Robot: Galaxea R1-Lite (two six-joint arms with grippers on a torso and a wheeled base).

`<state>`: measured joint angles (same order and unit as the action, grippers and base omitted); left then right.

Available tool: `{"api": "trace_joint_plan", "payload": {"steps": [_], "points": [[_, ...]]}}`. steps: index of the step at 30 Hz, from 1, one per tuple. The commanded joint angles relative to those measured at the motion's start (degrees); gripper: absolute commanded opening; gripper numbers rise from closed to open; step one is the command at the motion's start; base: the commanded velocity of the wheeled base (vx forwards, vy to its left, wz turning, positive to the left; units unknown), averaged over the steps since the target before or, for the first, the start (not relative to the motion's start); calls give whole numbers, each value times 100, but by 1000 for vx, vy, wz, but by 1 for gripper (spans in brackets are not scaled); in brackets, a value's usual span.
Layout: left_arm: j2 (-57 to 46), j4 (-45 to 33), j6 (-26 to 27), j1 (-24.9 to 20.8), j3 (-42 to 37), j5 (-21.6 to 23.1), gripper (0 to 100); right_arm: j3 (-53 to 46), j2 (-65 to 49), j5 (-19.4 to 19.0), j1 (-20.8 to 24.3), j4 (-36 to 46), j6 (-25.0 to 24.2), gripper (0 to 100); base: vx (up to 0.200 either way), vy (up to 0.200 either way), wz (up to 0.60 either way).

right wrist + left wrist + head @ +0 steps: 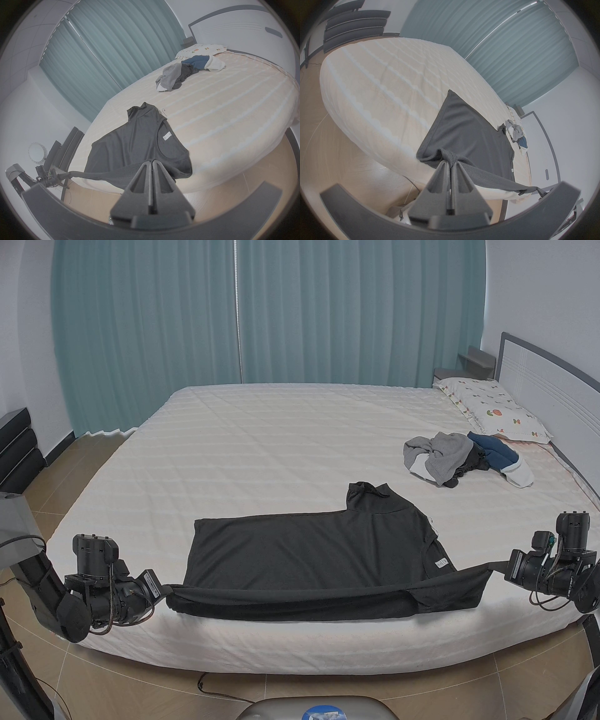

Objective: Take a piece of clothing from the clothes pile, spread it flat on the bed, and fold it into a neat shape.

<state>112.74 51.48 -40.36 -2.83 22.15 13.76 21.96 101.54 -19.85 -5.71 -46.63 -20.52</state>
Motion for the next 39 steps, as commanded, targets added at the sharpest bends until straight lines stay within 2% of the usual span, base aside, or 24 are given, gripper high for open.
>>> {"api": "trace_joint_plan", "payload": {"steps": [1,10,17,23,32,39], "points": [[-305,-147,-7,-95,-123,4,0,-236,-239,-28,-71,-22,13,0,0,0,0],[-252,-297,-7,-78,88,4,0,-209,-81,-19,-54,-48,83,0,0,0,0],[187,-305,-15,-7,545,4,0,248,464,16,8,-74,74,0,0,0,0],[389,-332,-226,28,844,4,0,661,789,25,70,-74,48,0,0,0,0],[899,-745,-279,72,1512,4,0,1197,1492,42,289,-154,30,0,0,0,0],[1163,-1290,-587,98,2171,4,0,1566,2090,429,412,-400,4,0,0,0,0]]}}
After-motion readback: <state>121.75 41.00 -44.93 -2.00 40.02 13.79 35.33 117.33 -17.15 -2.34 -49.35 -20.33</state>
